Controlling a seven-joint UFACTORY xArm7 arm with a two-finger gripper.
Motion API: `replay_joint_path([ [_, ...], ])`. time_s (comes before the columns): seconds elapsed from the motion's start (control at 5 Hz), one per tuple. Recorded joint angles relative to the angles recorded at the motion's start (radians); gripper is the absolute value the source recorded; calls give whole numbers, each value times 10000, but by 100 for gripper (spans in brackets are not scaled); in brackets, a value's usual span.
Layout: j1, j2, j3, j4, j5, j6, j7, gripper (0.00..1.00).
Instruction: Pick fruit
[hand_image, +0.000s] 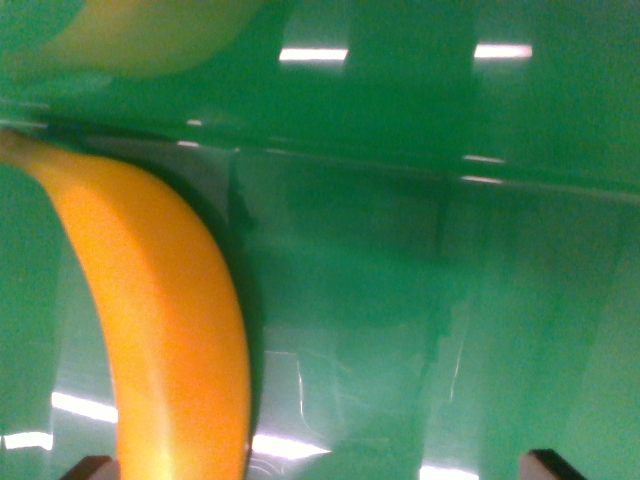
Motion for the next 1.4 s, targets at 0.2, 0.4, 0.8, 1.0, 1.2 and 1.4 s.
replay_joint_path([
  [0.2,0,0,0,0,0,0,0,0],
  [0.4,76,105,59,-218,29,-331,7,0],
  [0.8,147,203,113,-422,56,-641,14,0],
  [1.0,147,203,113,-422,56,-641,14,0],
  [1.2,208,287,160,-597,80,-905,20,0],
  [1.4,208,287,160,-597,80,-905,20,0],
])
